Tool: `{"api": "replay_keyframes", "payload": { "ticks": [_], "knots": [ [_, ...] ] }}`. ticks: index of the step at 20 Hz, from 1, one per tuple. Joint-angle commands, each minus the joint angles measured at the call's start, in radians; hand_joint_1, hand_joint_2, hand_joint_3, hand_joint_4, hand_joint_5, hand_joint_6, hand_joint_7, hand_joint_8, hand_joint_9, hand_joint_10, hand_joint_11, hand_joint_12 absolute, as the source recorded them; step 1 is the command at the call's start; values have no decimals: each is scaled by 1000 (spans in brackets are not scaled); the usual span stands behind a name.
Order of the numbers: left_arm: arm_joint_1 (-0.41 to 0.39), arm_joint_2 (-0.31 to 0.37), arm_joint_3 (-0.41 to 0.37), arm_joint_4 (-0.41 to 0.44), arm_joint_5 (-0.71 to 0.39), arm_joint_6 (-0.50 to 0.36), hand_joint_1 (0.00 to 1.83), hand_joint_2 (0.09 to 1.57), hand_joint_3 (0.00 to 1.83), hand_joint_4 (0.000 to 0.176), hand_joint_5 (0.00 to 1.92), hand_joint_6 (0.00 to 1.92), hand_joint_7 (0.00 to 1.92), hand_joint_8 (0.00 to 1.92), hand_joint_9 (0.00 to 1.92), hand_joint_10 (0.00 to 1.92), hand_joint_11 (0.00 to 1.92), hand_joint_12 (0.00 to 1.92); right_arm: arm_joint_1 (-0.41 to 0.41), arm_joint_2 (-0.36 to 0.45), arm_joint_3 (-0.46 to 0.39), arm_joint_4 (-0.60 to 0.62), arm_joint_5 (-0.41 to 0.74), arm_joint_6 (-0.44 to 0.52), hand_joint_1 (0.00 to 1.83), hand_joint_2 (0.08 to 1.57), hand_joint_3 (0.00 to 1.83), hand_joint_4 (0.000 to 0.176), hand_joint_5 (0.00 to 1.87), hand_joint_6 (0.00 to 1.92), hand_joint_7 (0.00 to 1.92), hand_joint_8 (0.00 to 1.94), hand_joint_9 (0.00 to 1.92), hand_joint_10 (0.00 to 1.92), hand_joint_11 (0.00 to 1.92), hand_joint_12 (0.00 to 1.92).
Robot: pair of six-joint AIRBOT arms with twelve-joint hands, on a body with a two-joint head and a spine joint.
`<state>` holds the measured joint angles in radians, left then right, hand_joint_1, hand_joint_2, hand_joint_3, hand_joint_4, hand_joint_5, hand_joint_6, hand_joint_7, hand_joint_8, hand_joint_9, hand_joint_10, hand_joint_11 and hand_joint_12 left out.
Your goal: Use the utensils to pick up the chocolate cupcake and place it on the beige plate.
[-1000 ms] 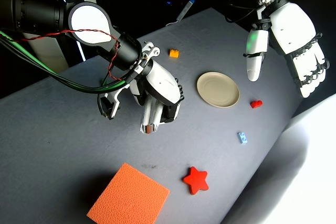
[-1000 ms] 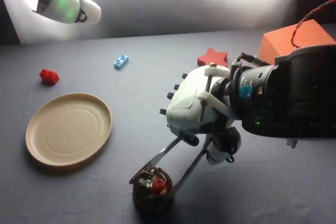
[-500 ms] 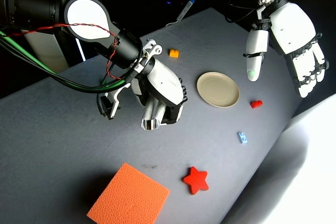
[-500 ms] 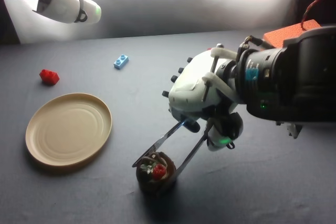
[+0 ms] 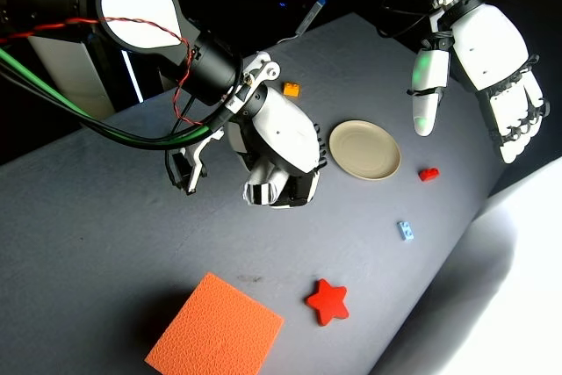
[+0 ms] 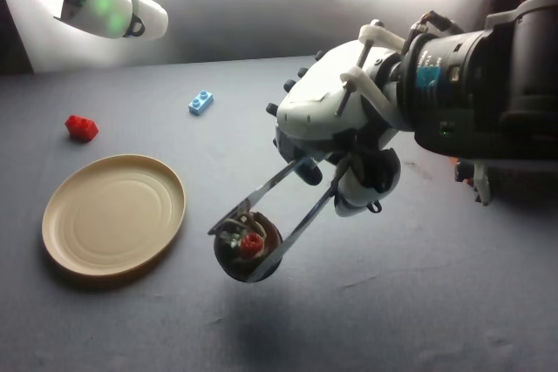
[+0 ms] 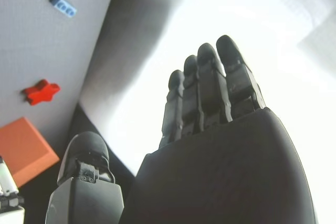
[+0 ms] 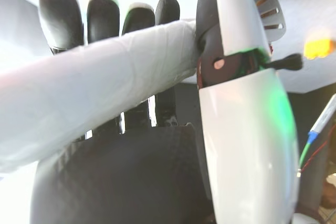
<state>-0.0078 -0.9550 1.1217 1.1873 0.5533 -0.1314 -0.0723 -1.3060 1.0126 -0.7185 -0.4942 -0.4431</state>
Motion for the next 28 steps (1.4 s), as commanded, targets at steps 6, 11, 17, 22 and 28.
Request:
{"api": "replay_keyframes", "payload": {
  "ticks": [6, 11, 17, 22, 28],
  "knots": [
    [-20, 4, 4, 57, -17, 2, 1, 1159, 0, 0, 108, 0, 117, 0, 93, 0, 0, 243, 41, -18, 46, -32, 57, 77, 1247, 1146, 0, 0, 924, 918, 931, 1299, 866, 1398, 912, 1417],
    [-20, 5, 6, 57, -17, 3, 0, 1159, 0, 0, 127, 4, 147, 6, 118, 6, 0, 259, 62, -83, 126, -32, 66, 127, 1221, 1170, 0, 0, 857, 1066, 901, 1310, 833, 1457, 858, 1484],
    [-20, 4, 7, 58, -18, 3, 2, 1161, 0, 0, 115, 2, 119, 2, 120, 3, 0, 185, 61, -210, 254, -29, 91, 160, 1248, 1160, 0, 0, 913, 922, 892, 1379, 819, 1487, 817, 1518],
    [-19, -3, 9, 58, -19, 3, 4, 1164, 0, 0, 117, 1, 134, 2, 122, 1, 0, 235, 56, -297, 345, -28, 137, 185, 1333, 1198, 3, 0, 811, 971, 774, 1415, 782, 1551, 865, 1461],
    [-19, -4, 7, 58, -19, 3, 0, 1165, 0, 0, 95, 2, 108, 3, 77, 3, 0, 167, 27, -373, 419, -27, 145, 245, 1235, 1177, 0, 0, 846, 1032, 896, 1362, 858, 1447, 890, 1482]
  ]
}}
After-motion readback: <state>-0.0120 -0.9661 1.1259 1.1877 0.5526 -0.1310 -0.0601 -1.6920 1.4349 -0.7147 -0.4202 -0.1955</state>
